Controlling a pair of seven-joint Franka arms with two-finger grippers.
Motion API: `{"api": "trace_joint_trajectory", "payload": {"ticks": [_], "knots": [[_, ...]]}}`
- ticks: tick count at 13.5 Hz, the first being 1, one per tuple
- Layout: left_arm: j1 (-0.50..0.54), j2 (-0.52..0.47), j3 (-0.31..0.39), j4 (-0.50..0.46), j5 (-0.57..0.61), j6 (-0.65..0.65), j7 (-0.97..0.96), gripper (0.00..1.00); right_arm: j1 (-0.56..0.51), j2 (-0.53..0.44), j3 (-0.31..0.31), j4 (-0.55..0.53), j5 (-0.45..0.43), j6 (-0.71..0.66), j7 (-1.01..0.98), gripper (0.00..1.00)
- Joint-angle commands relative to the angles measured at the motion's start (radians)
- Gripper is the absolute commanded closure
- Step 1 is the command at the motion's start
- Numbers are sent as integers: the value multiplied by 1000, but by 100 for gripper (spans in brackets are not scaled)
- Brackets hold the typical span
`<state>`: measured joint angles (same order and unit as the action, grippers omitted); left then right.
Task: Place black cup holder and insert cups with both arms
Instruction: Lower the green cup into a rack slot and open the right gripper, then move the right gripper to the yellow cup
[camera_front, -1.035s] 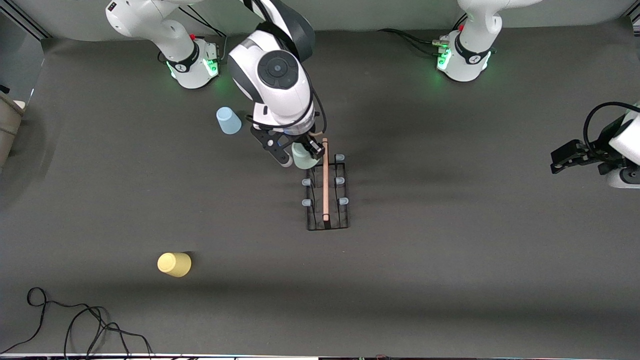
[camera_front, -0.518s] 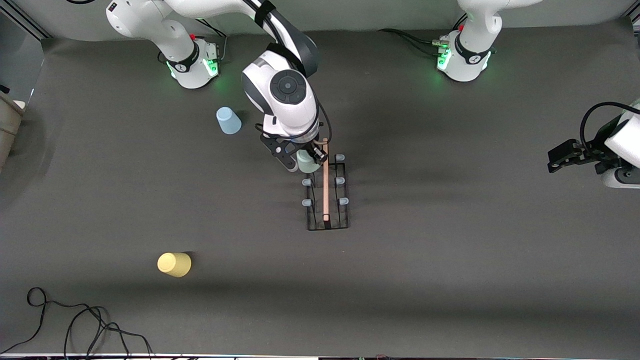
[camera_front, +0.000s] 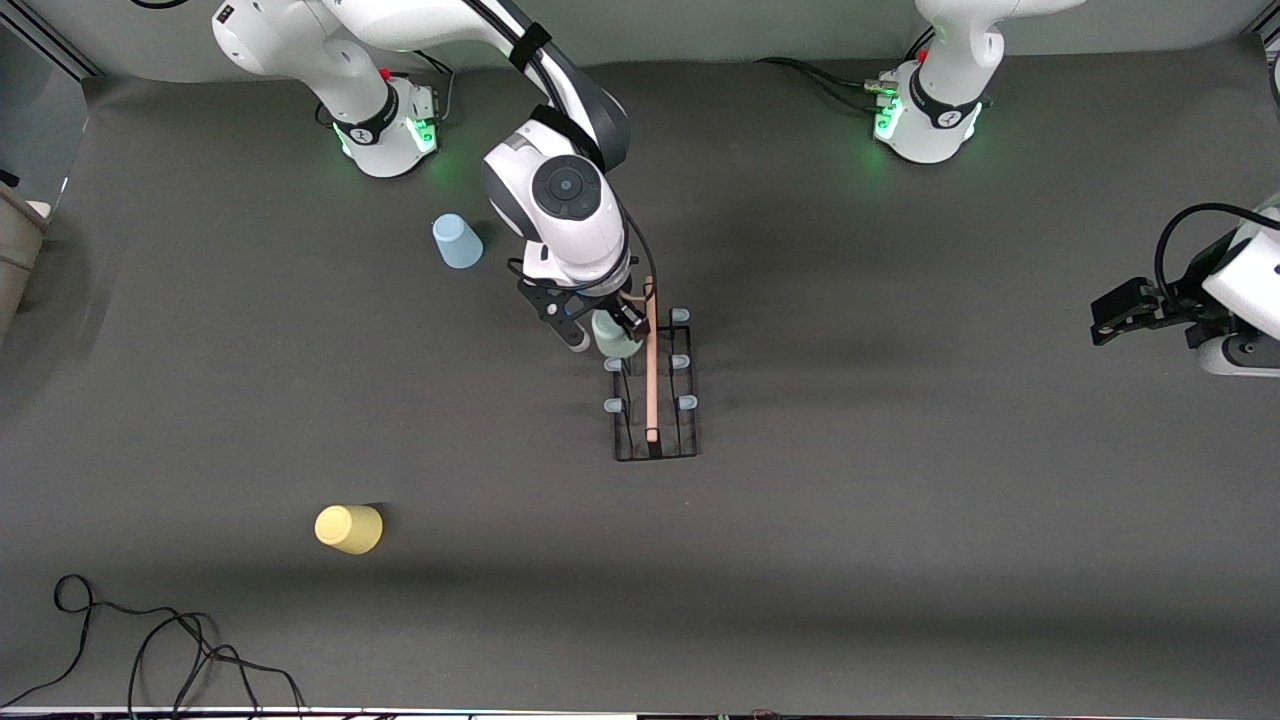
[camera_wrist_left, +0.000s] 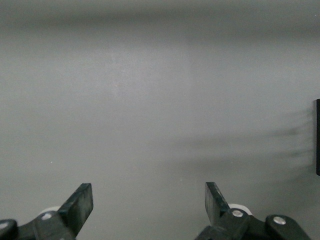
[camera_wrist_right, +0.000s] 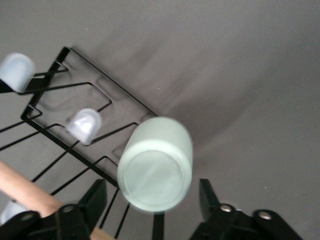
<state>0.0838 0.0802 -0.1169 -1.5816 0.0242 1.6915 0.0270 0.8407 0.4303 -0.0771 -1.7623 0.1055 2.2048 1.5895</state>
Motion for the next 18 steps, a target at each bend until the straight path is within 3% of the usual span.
{"api": "trace_joint_trajectory", "payload": {"ticks": [1, 3, 5, 11, 15, 18], "knots": [[-12, 6, 5, 26, 3, -27, -12, 0, 5, -33, -45, 140, 2, -191, 7, 0], [-12, 6, 5, 25, 3, -27, -12, 0, 2, -33, -94, 304, 2, -404, -44, 0], [-12, 6, 5, 25, 3, -27, -12, 0, -2, -39, -185, 398, 13, -552, -226, 0], [-10, 7, 5, 22, 3, -35, -9, 0, -27, -55, -551, 422, 14, -636, -1111, 0], [-9, 9, 5, 22, 3, -33, -4, 0, -248, -27, -561, 423, 68, -584, -1546, 0], [-7, 9, 6, 20, 3, -35, -3, 0, -307, 16, -558, 412, 92, -472, -1663, 0]]}}
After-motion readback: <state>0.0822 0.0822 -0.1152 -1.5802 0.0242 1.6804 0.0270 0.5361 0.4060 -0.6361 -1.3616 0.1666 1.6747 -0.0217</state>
